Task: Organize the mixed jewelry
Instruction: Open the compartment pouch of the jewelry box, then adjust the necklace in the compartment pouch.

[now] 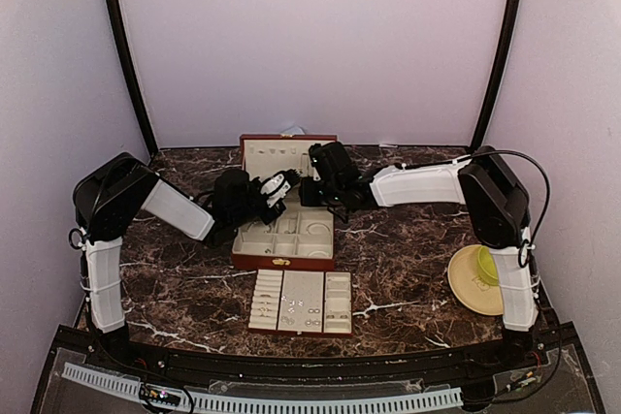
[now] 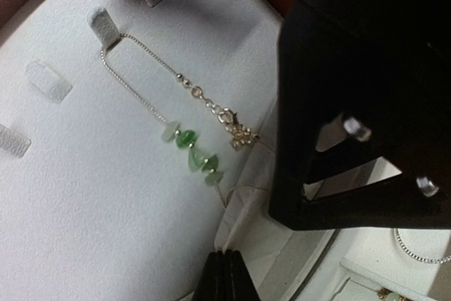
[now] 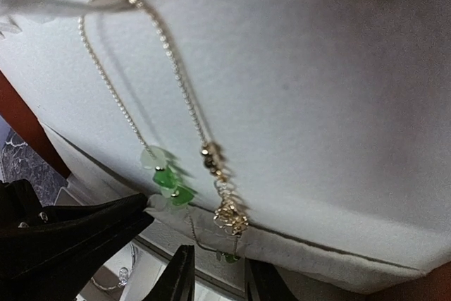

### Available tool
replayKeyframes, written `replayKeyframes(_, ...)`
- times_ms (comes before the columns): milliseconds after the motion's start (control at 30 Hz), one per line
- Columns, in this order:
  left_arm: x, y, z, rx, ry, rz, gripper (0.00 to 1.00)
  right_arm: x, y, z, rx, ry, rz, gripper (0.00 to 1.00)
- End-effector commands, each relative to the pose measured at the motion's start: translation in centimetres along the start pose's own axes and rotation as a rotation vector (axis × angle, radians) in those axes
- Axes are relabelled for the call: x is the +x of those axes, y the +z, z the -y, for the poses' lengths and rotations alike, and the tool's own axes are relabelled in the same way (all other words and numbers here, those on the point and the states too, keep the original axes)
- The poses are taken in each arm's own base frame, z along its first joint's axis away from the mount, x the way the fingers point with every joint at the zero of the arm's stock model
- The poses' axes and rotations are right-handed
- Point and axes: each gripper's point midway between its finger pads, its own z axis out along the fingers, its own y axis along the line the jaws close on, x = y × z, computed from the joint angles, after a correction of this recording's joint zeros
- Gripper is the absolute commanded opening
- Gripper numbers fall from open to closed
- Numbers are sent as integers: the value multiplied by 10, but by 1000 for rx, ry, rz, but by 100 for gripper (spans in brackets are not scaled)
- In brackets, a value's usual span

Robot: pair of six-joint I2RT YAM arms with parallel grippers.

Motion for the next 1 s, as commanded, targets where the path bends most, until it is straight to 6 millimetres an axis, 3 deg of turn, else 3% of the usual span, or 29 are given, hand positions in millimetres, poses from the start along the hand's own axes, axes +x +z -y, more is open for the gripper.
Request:
replayKeyframes(0,2,-5,6,20,-4,-3,0,-18,4,-10,-14,23,75,22)
replayKeyframes(100,1,-6,6,19,-5,1,0,-21,5,-11,-20,28,88,13)
replayKeyframes(333,1,-6,5,10,-12,-4,0,-32,-6,-20,-64,44,118,1)
replayKeyframes(633,5,-5,6,9,-4,-22,0,-57,-39,-33,-156,69,192,0)
replayKeyframes(967,4,-7,11,29,12,-13,0,-68,-41,-36,-186,80,210,0)
